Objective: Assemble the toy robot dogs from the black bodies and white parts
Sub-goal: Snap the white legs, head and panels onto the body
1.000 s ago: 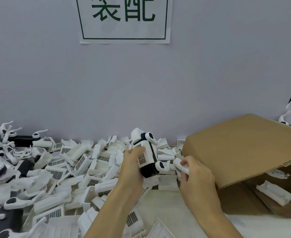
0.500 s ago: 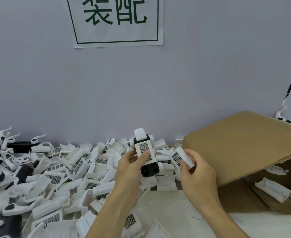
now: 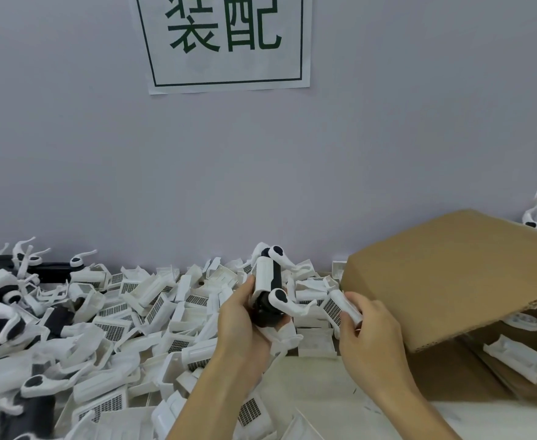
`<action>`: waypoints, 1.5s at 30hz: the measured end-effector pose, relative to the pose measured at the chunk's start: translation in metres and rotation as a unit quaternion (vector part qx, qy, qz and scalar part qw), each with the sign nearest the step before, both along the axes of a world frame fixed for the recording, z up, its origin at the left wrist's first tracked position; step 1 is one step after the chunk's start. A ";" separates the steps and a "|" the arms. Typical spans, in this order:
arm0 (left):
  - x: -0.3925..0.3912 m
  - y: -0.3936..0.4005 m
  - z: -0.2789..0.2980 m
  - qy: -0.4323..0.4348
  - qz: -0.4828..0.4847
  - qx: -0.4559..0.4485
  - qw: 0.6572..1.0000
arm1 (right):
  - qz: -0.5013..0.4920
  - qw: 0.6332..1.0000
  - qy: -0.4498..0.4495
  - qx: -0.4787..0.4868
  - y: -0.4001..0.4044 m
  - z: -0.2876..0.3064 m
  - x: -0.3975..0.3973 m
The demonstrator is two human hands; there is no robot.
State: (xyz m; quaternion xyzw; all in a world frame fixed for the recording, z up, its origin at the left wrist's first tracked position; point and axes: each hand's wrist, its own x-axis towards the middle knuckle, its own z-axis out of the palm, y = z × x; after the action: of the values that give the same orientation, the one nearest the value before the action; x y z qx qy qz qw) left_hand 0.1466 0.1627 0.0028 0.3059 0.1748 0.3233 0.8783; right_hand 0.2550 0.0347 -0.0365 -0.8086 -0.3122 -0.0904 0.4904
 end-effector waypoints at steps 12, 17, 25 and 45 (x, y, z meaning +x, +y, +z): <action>0.007 -0.006 -0.010 0.125 0.135 0.308 0.933 | 0.009 0.997 0.002 -0.078 -0.001 0.003 -0.007; 0.008 -0.008 -0.010 0.127 0.138 0.334 0.924 | 0.010 0.997 -0.003 -0.078 -0.001 0.003 -0.007; 0.005 -0.010 0.002 0.021 0.016 0.083 0.996 | 0.016 0.976 -0.089 -0.197 -0.004 0.012 -0.015; -0.014 -0.009 0.006 0.053 -0.222 0.134 0.964 | 0.355 0.862 0.255 0.257 -0.007 0.039 -0.008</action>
State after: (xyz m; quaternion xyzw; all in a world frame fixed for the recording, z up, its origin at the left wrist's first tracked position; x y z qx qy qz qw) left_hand 0.1330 0.1535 0.0093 0.4688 0.1040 0.1241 0.8684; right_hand 0.2465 0.0280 0.0028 -0.4836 -0.4076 0.2221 0.7421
